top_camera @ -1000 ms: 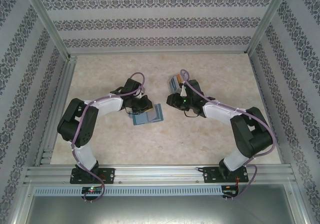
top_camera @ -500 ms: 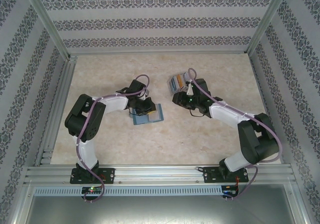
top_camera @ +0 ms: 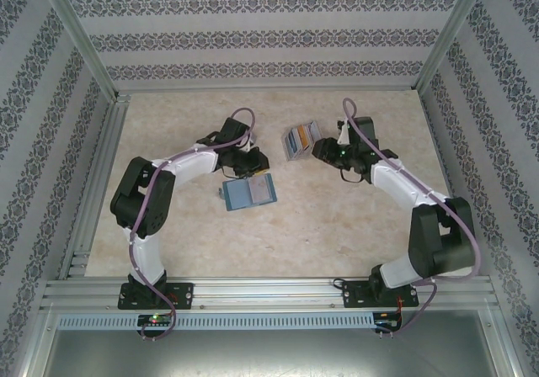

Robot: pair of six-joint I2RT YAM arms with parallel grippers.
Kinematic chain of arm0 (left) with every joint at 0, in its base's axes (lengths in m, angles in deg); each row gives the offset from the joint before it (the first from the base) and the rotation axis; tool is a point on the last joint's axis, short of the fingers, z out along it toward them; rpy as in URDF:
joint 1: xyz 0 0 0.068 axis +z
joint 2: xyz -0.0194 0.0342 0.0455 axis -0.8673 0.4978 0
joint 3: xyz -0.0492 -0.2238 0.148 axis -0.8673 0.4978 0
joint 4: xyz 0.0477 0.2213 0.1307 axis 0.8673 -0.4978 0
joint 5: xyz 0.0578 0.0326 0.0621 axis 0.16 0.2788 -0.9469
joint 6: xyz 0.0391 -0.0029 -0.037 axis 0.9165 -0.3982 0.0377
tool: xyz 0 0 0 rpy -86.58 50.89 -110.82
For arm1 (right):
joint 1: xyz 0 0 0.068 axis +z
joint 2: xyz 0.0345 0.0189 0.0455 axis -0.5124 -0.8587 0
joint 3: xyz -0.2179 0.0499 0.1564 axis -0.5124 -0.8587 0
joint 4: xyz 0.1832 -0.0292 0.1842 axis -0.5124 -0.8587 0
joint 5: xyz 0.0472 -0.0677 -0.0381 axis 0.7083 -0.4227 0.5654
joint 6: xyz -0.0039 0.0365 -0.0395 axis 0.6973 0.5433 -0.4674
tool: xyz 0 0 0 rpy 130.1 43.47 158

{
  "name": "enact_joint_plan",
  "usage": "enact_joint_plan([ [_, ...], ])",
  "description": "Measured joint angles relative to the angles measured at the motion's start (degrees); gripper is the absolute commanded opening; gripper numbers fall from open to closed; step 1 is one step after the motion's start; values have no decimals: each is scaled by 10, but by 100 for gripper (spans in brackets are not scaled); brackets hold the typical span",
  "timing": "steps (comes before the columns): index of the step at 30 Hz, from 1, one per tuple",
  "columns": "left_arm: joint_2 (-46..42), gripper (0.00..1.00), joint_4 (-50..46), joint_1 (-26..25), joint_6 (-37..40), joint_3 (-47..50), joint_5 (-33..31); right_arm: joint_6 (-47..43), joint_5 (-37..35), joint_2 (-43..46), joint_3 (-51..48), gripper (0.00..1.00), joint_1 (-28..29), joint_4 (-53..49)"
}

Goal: Put the credit cards into the card holder
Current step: Flip over the card slot on the card holder, then pick up the credit card from the storage box.

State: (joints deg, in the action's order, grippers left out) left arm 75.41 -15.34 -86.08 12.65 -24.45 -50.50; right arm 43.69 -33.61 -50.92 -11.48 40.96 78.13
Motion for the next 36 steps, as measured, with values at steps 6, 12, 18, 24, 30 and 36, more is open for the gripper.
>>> enact_joint_plan([
  [6,36,25,-7,0,5,-76,0,-46,-9,-58,78,43,-16,-54],
  [12,104,26,-21,0,9,-152,-2,-76,-13,-108,137,44,-36,-90],
  [18,154,27,-28,0,10,-216,-15,-96,-11,-154,178,45,-52,-120],
  [24,191,30,-27,0,1,-263,-25,-103,8,-191,214,45,-62,-141],
  [30,222,31,-22,-3,-14,-283,-42,-103,21,-215,244,45,-66,-150],
  [36,233,32,-22,-7,-22,-298,-47,-105,31,-242,275,46,-67,-159],
])
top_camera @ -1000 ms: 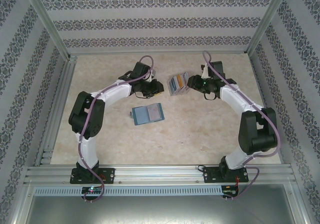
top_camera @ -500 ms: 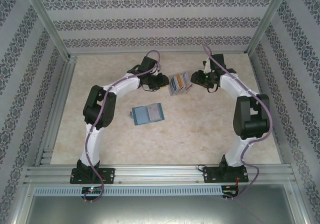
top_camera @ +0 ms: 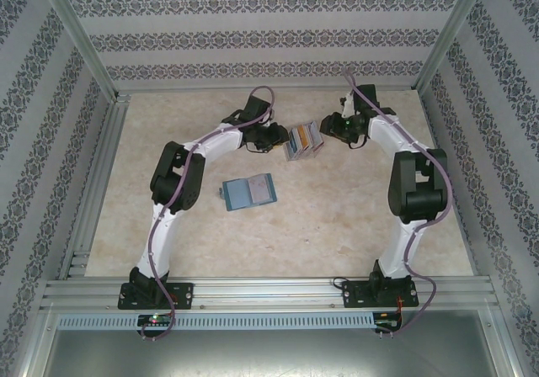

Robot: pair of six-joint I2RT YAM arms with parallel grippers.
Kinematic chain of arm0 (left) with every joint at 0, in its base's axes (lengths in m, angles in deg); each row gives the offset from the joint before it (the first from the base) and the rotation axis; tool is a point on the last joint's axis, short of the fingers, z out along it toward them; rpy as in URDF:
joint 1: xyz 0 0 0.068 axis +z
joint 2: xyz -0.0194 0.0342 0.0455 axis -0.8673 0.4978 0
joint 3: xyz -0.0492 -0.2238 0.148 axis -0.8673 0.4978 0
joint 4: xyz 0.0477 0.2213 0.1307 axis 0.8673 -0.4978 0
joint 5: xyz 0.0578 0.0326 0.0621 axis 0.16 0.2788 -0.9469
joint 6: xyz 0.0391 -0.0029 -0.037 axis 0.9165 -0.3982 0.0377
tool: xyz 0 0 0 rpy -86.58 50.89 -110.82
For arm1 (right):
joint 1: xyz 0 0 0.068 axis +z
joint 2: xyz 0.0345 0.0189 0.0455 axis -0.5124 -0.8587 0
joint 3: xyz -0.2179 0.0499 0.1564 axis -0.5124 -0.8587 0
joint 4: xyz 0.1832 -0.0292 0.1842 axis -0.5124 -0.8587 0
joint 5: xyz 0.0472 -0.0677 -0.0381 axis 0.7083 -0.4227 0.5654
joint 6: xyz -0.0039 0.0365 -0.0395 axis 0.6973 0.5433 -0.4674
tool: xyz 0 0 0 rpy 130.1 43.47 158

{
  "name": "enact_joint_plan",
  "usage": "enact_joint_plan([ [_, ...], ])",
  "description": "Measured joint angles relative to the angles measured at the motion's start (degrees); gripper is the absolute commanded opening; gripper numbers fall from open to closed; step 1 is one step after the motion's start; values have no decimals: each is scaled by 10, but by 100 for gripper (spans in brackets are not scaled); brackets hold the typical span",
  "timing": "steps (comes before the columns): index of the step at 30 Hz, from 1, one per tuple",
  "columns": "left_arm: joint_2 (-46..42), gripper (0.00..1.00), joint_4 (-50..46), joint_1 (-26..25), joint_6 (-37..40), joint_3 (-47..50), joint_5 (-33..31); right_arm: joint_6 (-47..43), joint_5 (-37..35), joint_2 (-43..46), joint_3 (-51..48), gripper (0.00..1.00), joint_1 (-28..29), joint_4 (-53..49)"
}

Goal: Put the credit cards into the card holder
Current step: Pick up the credit card from the storage box.

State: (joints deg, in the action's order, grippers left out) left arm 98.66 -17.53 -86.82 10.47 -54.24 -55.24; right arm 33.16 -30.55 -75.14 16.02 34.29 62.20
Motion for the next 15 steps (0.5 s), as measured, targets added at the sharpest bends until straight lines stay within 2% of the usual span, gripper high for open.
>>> enact_joint_plan([
  [9,35,34,2,-6,-5,-45,0,3,40,-80,58,46,0,-5],
  [15,45,34,0,-8,-6,-45,0,5,54,-87,77,46,2,-11],
])
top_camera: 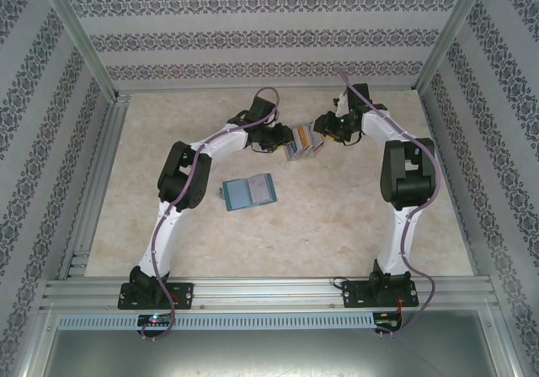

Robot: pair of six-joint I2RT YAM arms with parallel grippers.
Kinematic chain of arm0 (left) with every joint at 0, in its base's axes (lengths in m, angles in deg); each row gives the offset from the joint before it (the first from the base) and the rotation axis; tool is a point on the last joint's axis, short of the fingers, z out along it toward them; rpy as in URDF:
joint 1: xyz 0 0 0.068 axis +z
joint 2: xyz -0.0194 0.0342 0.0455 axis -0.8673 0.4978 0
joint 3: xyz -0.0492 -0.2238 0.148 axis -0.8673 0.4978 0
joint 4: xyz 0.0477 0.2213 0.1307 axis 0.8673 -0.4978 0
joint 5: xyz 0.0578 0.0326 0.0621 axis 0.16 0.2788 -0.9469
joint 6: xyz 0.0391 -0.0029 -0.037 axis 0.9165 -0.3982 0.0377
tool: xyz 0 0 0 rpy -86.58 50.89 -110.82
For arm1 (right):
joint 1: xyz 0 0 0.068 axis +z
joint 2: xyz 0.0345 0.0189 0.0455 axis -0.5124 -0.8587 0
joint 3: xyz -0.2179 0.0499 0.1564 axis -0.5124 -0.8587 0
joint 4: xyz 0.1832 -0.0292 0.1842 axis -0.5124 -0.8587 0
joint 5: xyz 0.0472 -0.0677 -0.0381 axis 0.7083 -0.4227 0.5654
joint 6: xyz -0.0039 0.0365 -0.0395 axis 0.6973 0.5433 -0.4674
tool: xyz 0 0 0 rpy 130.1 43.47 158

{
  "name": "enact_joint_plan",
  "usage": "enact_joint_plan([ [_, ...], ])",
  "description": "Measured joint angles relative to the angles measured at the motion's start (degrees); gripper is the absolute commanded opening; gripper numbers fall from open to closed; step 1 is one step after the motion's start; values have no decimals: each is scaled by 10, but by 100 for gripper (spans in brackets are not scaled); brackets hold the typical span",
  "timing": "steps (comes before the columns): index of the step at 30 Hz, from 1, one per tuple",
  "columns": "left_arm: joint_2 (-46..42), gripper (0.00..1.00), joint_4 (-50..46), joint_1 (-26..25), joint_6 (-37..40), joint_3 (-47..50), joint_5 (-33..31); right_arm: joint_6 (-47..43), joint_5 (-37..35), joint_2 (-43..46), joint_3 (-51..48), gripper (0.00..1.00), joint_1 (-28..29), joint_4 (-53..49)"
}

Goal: Put the credit cards into the card holder
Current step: Pick up the credit card from the storage box.

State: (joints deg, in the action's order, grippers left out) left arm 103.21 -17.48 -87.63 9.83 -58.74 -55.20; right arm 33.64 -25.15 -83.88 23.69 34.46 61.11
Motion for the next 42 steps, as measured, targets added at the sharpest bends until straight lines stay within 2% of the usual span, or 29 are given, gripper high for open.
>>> enact_joint_plan([
  [18,3,35,3,-2,-7,0,4,-3,12,-6,27,46,28,-21],
  [27,4,35,4,-3,-7,0,4,-39,-52,-14,51,46,48,-74],
  [42,4,35,5,-3,-8,0,5,-43,-54,-14,53,46,52,-78],
])
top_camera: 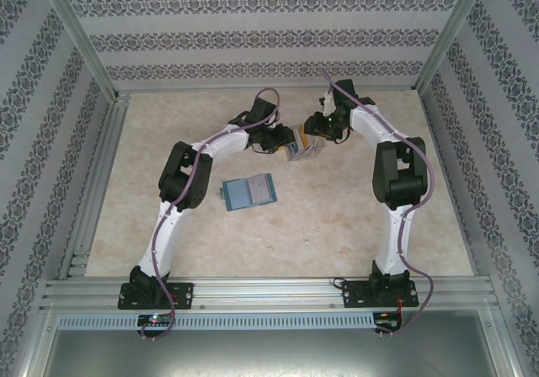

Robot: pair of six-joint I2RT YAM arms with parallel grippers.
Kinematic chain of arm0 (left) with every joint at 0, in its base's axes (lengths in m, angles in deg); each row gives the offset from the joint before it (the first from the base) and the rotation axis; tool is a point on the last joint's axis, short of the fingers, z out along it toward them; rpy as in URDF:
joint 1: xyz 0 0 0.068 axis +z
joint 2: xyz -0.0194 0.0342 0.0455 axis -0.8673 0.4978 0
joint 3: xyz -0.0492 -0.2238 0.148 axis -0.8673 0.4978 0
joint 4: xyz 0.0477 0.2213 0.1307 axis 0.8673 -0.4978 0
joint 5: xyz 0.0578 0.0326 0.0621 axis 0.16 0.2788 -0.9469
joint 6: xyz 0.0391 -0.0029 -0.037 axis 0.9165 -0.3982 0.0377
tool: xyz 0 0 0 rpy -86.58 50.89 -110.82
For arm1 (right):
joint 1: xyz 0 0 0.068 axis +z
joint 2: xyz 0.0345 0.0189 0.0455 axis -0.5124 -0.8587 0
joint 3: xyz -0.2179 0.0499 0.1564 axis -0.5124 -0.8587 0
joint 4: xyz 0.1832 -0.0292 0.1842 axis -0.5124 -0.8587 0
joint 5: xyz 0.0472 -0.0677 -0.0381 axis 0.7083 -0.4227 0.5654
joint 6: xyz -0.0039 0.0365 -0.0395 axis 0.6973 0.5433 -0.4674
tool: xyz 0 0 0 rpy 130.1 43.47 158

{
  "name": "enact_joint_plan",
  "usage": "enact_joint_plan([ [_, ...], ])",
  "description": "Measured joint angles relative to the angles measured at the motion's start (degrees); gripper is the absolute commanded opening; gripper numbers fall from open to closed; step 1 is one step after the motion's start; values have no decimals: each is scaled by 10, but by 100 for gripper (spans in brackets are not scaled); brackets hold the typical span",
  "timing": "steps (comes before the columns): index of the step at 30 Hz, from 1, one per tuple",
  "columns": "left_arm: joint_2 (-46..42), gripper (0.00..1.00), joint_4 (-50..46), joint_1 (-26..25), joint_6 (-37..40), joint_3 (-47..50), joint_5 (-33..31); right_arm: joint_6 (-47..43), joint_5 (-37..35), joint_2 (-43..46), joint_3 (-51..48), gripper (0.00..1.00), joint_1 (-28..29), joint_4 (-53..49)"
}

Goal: Put the credit cards into the card holder
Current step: Pick up the credit card from the storage box.

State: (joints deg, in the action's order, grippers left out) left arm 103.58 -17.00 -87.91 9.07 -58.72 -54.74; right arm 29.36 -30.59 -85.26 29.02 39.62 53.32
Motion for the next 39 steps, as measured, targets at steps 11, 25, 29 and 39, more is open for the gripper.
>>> enact_joint_plan([
  [11,0,35,1,0,-8,0,2,0,4,29,-6,45,0,0],
  [25,0,35,1,0,-10,0,2,-3,-1,29,-7,22,-5,-2],
  [29,0,35,1,0,-10,0,2,-4,-2,29,-7,18,-12,-3],
  [39,0,35,1,0,-10,0,2,-4,-2,29,-7,19,-16,-4],
])
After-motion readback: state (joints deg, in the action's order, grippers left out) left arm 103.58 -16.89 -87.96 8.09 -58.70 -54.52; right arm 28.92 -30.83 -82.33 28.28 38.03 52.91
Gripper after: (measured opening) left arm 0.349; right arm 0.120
